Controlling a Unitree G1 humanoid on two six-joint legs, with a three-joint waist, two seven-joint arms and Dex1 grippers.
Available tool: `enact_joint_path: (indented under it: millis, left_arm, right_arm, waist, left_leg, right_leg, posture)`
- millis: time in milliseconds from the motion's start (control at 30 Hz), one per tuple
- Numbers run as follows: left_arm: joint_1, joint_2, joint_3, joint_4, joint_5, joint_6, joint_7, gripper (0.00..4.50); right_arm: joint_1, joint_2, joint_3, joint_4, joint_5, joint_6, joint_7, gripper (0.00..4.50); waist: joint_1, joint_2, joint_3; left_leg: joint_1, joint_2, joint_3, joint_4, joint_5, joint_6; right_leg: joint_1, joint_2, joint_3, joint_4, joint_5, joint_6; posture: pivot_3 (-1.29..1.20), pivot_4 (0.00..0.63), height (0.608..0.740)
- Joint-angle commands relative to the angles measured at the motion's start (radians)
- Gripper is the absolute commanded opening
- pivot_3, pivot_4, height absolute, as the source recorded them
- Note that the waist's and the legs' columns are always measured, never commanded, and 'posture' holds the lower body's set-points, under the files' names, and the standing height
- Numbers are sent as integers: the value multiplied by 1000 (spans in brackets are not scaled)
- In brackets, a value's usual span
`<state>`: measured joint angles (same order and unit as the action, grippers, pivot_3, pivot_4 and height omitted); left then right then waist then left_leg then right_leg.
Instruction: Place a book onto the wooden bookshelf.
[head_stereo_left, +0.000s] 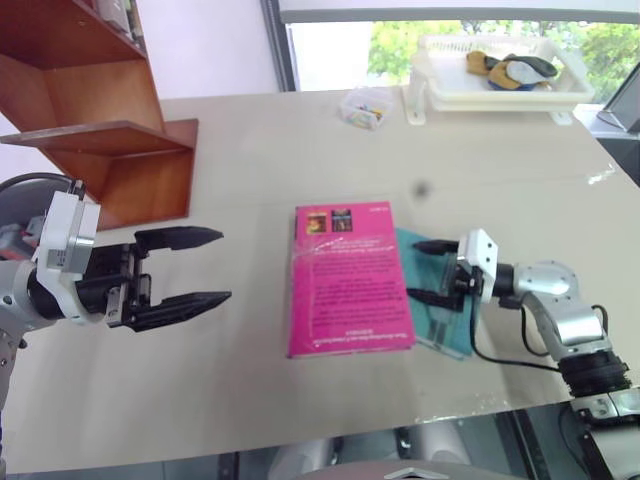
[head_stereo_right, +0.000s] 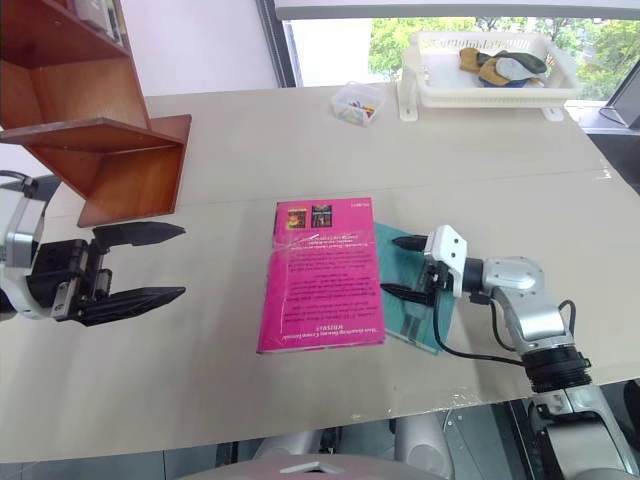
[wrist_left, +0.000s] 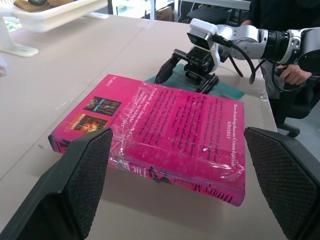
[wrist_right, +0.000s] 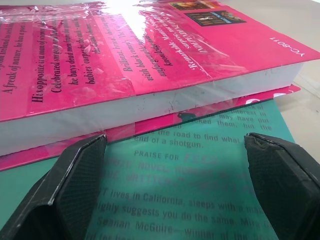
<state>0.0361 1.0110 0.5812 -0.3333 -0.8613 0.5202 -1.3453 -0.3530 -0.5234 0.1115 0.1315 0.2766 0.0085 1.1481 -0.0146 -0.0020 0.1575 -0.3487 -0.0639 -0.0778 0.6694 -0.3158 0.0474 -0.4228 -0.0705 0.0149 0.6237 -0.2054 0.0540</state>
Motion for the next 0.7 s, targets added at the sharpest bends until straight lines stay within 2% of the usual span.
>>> enact_joint_path:
  millis: [33,200,433,600,700]
  left_arm:
    - [-5,6,35,-5,0,-13,1,4457]
    - [8,-7,37,9,4,-22,-2,4457]
    - [39,-41,-21,91,20,44,54,4457]
    - [-2,-90,-124,166,20,131,109,4457]
    - [-79,-132,-191,244,-27,239,134,4457]
  right_arm:
    - [-3,6,4,7,-7,-23,-1,4500]
    - [-1,-1,-6,18,-20,-36,-19,4500]
    - [95,-155,-120,-35,25,-29,14,4500]
    - [184,-259,-237,-167,126,59,18,4500]
    - [262,-304,-351,-307,280,188,29,4500]
  waist:
    - [0,0,0]
    - [-1,0,0]
    - [10,0,0]
    - [11,0,0]
    - [6,0,0]
  left_leg:
    - [0,0,0,0,0,0]
    - [0,0,0,0,0,0]
    - [0,-1,-1,0,0,0]
    - [0,-1,-1,0,0,0]
    - [0,0,-1,0,0,0]
  right_leg:
    - [0,0,0,0,0,0]
    - [0,0,0,0,0,0]
    - [0,-1,-1,0,0,0]
    - [1,-1,-1,0,0,0]
    - [1,-1,1,0,0,0]
  posture:
    - [0,150,740]
    - [0,150,740]
    - [0,150,740]
    - [0,150,740]
    - [0,150,740]
